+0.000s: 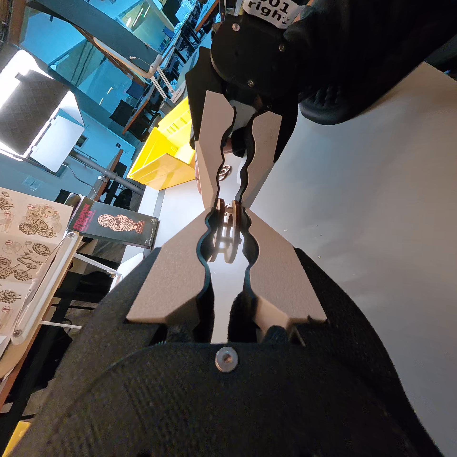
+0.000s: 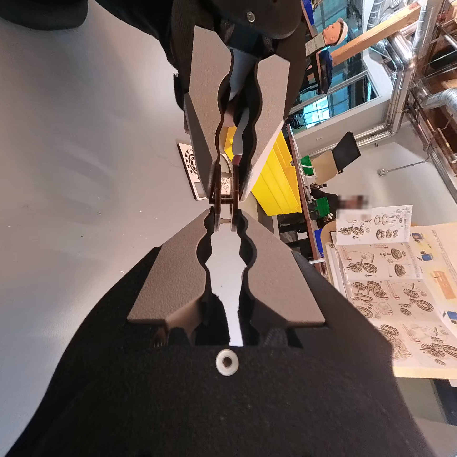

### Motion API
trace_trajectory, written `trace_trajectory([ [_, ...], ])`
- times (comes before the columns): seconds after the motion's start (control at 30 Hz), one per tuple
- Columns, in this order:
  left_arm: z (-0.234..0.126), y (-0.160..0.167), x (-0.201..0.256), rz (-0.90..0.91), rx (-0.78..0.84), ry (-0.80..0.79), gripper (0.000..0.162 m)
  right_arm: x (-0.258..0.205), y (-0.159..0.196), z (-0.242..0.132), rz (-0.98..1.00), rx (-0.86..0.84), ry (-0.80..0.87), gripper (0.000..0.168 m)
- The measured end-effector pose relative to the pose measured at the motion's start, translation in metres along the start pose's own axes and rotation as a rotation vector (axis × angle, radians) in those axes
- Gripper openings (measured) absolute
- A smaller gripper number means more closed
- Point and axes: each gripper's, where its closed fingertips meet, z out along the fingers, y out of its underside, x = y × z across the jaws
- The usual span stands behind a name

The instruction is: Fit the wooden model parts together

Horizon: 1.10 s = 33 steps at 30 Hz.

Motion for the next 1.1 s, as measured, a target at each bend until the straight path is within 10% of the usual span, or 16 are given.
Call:
trace_trajectory([
  [0.47, 0.004, 0.008, 0.0, -0.001, -0.005, -0.011, 0.017, -0.003, 0.01, 0.006, 0.024, 0.005, 0.002, 0.016],
  [0.87, 0.007, 0.023, -0.039, -0.994, 0.25, 0.093, 0.075, 0.026, 0.02, 0.004, -0.215, -0.056, 0.28, 0.015],
  [1.1, 0.012, 0.031, -0.035, -0.86, 0.16, 0.023, 0.054, 0.016, 0.03, 0.01, -0.006, -0.022, 0.167, 0.03],
])
